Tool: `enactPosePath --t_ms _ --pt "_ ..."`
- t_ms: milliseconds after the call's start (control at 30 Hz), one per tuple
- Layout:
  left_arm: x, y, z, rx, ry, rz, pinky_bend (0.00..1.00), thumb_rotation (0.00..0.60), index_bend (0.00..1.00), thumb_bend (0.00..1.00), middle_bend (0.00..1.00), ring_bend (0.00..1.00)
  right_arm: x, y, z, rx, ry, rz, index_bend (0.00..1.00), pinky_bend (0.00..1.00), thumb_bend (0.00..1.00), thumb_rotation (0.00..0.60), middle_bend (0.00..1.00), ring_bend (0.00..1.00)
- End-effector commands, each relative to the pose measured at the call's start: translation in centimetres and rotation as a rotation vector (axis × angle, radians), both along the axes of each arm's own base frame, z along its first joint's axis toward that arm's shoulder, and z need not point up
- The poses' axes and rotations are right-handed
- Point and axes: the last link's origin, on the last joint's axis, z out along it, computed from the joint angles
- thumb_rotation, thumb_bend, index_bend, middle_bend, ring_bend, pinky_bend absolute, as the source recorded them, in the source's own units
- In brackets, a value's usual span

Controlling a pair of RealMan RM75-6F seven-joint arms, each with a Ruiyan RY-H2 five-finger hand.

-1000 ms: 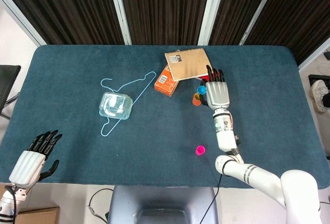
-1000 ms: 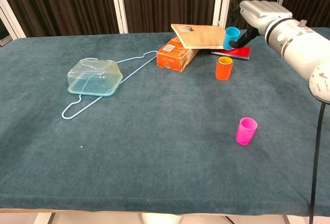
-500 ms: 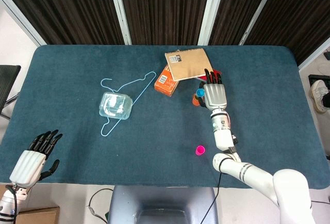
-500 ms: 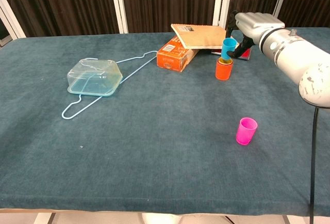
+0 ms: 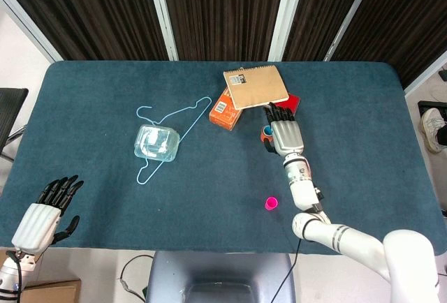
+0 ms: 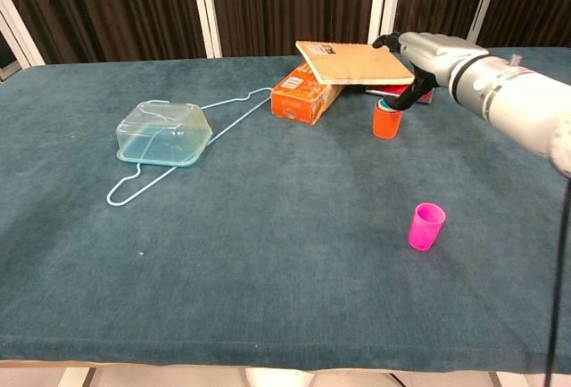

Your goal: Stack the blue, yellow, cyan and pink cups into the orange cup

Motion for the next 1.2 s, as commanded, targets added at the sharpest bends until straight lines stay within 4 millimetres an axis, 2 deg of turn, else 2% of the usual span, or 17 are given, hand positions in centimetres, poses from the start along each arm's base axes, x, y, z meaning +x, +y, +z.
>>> enactPosePath --t_ms 33,200,267,400,533,667,800,967,1200 --pt "0.1 0.0 -0.1 -0.003 0.002 -0.002 0.1 0.6 0.0 0.43 0.02 0.04 -0.1 5.6 2.0 0.128 -0.064 0.109 0.08 0.04 0.51 0.6 0.0 0.0" --pt "0.2 -0.2 -0.3 -0.005 0.007 -0.008 0.1 0.6 0.0 0.43 0.02 0.04 -0.5 12.8 3.0 0.345 -0.038 0.214 0.14 0.02 0.47 0.6 0.0 0.0" --pt "0.2 -0.2 -0.4 -0.005 0.008 -0.008 0.1 0.6 0.0 0.43 0.02 0.04 -1.2 14.8 3.0 0.399 0.001 0.248 0.15 0.02 0.47 0.6 0.0 0.0" --pt "0.2 -0.1 -0.4 -0.005 0.011 -0.008 0.1 0.6 0.0 0.43 0.02 0.04 -3.1 16.8 2.6 0.452 0.096 0.268 0.17 0.01 0.47 0.6 0.0 0.0" --pt "0.3 -0.3 -0.5 -0.009 0.011 -0.014 0.1 0.6 0.0 0.43 0.02 0.04 -4.6 17.0 2.1 0.449 0.131 0.247 0.23 0.01 0.47 0.6 0.0 0.0" --pt "0.4 -0.3 -0.5 -0.013 0.012 -0.016 0.1 0.6 0.0 0.43 0.02 0.04 -5.5 16.2 1.8 0.422 0.146 0.224 0.26 0.01 0.47 0.6 0.0 0.0" --pt "0.4 -0.3 -0.6 -0.014 0.012 -0.016 0.1 0.6 0.0 0.43 0.02 0.04 -5.6 15.9 1.7 0.417 0.143 0.213 0.29 0.01 0.47 0.6 0.0 0.0" --pt "0.3 -0.3 -0.5 -0.013 0.011 -0.013 0.1 0.6 0.0 0.43 0.02 0.04 -6.0 14.7 1.0 0.396 0.15 0.184 0.38 0.01 0.47 0.6 0.0 0.0" --pt "0.4 -0.3 -0.5 -0.013 0.011 -0.014 0.1 0.6 0.0 0.43 0.02 0.04 -5.7 14.4 0.4 0.396 0.147 0.176 0.46 0.02 0.47 0.6 0.0 0.0"
